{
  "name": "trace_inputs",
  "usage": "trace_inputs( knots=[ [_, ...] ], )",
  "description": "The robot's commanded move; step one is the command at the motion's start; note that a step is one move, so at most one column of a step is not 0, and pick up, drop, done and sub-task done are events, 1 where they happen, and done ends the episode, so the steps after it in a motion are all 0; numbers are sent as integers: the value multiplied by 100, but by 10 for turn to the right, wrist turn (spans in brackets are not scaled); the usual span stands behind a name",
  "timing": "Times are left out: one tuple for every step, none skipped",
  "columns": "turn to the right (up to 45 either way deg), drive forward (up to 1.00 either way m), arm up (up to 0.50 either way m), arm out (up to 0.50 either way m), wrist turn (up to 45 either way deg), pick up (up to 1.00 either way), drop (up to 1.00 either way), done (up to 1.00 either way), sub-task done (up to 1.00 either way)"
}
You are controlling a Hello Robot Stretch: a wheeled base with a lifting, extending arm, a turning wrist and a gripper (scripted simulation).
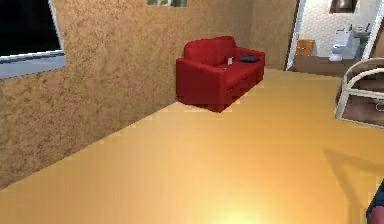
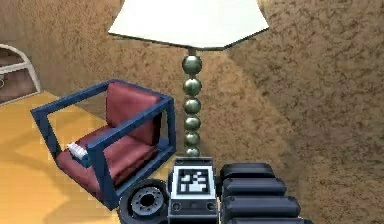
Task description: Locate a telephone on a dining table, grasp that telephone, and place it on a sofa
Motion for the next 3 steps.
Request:
trace_inputs(
  knots=[
    [180, 0, 0, 0, 0, 0, 0, 0, 0],
    [0, 70, 0, 0, 0, 0, 0, 0, 0],
    [60, 0, 0, 0, 0, 0, 0, 0, 0]
  ],
)
